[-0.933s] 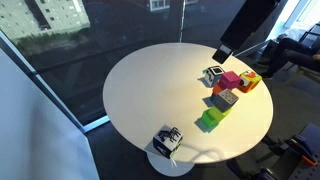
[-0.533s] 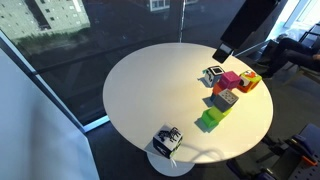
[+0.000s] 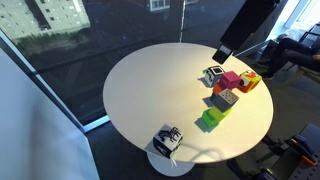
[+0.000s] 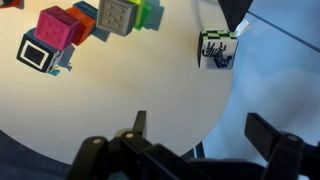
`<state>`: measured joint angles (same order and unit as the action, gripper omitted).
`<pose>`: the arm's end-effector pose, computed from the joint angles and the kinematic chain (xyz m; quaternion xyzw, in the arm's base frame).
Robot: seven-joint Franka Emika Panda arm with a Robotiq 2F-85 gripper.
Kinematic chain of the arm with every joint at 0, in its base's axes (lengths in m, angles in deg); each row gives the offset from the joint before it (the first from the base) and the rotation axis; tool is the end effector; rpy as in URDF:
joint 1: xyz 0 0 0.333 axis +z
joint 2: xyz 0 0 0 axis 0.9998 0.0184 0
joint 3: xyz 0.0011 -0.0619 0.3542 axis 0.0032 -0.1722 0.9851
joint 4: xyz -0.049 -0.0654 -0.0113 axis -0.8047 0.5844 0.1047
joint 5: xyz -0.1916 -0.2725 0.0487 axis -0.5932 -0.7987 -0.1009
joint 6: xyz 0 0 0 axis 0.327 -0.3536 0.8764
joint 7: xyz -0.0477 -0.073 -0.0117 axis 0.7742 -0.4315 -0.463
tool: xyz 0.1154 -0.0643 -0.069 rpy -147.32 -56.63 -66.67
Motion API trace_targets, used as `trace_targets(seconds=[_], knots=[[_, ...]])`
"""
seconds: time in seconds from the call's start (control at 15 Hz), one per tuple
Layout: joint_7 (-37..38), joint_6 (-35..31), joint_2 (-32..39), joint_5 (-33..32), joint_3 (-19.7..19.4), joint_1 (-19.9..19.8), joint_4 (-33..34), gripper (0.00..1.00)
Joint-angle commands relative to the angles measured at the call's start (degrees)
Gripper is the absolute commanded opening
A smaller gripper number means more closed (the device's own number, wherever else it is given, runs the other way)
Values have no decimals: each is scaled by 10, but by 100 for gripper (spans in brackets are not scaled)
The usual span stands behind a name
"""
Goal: Pick up the pink block and put it on the table
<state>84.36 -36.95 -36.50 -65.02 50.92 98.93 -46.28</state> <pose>0.3386 0.1652 0.5454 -0.9812 -0.1405 -0.1326 0.0014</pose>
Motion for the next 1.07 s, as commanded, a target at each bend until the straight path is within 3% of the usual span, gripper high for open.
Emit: trace_targets(seconds=[0.0, 0.6, 1.0], knots=[[4, 2, 9, -5, -9, -1, 11, 100], [11, 21, 42, -27, -39, -44, 55, 100], [16, 78, 92, -42, -69, -80, 119, 100]])
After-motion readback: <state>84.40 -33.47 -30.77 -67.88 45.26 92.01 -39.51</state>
